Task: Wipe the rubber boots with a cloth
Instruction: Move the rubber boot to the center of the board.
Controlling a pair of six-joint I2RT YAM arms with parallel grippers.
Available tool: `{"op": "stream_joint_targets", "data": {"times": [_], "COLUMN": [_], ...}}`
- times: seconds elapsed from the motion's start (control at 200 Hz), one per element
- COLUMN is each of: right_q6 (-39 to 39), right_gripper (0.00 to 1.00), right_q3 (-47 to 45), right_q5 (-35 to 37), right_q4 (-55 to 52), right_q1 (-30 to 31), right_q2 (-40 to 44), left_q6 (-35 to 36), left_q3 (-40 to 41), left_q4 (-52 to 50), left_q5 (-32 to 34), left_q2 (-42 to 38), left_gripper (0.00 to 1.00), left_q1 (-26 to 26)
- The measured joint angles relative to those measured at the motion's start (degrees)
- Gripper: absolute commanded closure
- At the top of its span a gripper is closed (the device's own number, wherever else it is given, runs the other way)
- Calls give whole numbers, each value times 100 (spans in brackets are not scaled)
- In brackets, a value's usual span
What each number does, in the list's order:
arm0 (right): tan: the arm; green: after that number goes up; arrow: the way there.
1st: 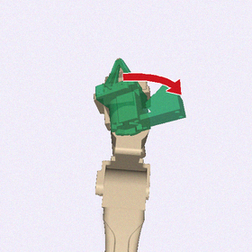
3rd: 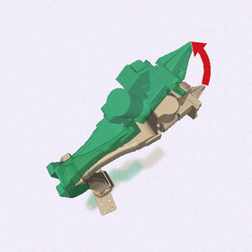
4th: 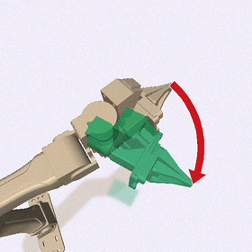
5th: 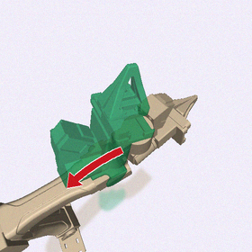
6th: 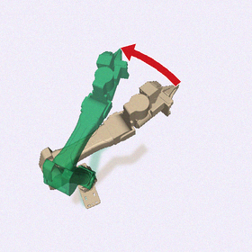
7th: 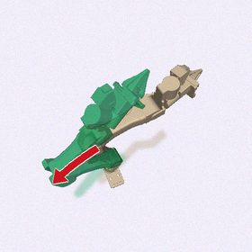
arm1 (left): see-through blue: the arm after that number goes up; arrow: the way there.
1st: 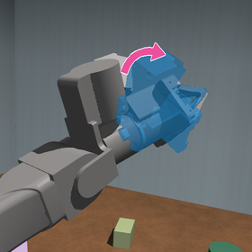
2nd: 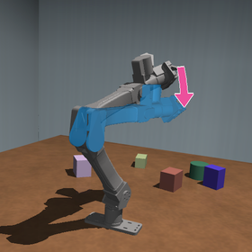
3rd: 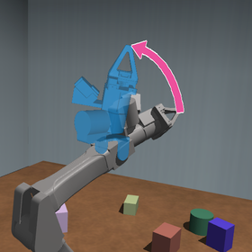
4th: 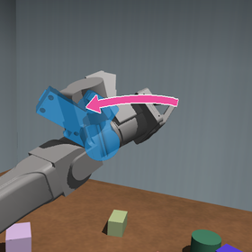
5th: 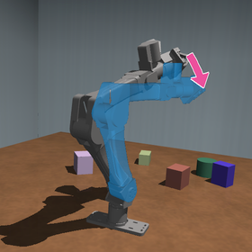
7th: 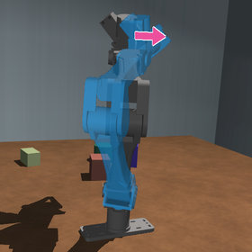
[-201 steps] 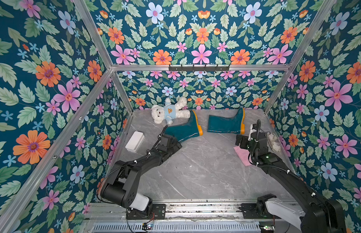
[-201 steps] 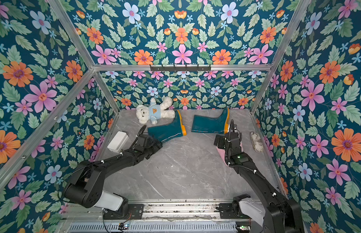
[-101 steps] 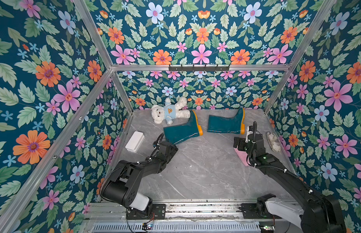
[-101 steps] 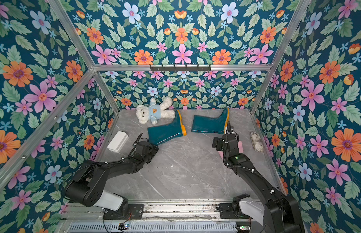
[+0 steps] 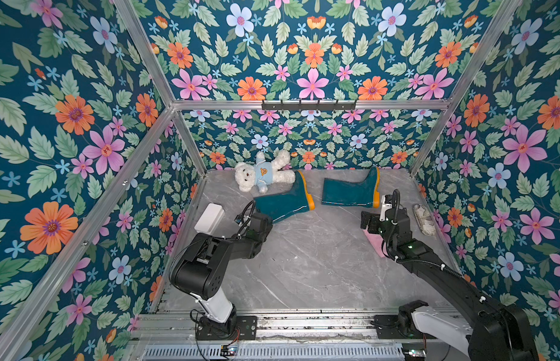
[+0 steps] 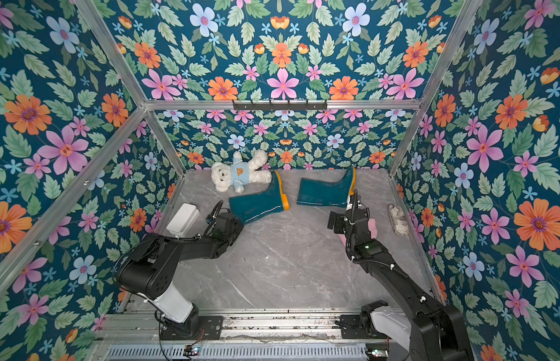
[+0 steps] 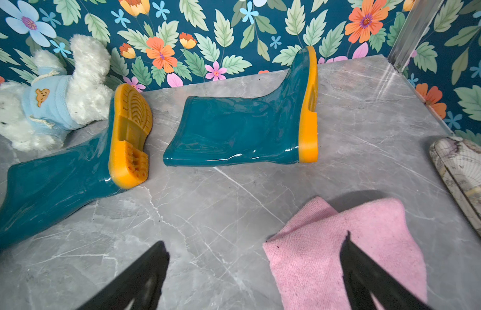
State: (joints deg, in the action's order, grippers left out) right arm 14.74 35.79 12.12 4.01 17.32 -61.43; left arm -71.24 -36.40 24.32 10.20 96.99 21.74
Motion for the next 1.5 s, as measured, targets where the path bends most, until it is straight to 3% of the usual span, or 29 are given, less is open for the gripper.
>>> {"op": "stream_joint_targets", "data": {"times": [0.04,0.255,0.56,0.785,0.955,1.085,1.29,1.5], "right_q6": [0,0,-9,131,271,378,592,946], "right_gripper": [1,1,1,1,3,4,5,9], "right_q3": [13,280,584,1211,2118,3375,5637,6415], "right_q5": [2,13,247,317,142,-286,-981,-1259], "right_q4": [17,0,-48,-264,-494,-859,-1840,-2680], "right_q1": [22,367,973,1329,1506,1624,1711,1696], "right_q2": [-11,-299,-658,-1281,-2227,-3449,-5484,-6332], "left_q6": [116,461,1676,2433,2551,2623,2662,2682], "left_q3": [-66,-111,-164,271,973,1233,1217,1180], "left_q4": [-15,-92,-1016,-2035,-2542,-2879,-3056,-3032], "left_q5": [-125,-407,-1274,-1408,-1292,-1132,-1023,-1019], "left_q2": [98,90,-413,-1349,-2280,-2745,-2793,-2632], "left_gripper": [100,100,100,100,100,100,100,100], "left_q1": [-44,-74,52,479,553,562,560,551]}}
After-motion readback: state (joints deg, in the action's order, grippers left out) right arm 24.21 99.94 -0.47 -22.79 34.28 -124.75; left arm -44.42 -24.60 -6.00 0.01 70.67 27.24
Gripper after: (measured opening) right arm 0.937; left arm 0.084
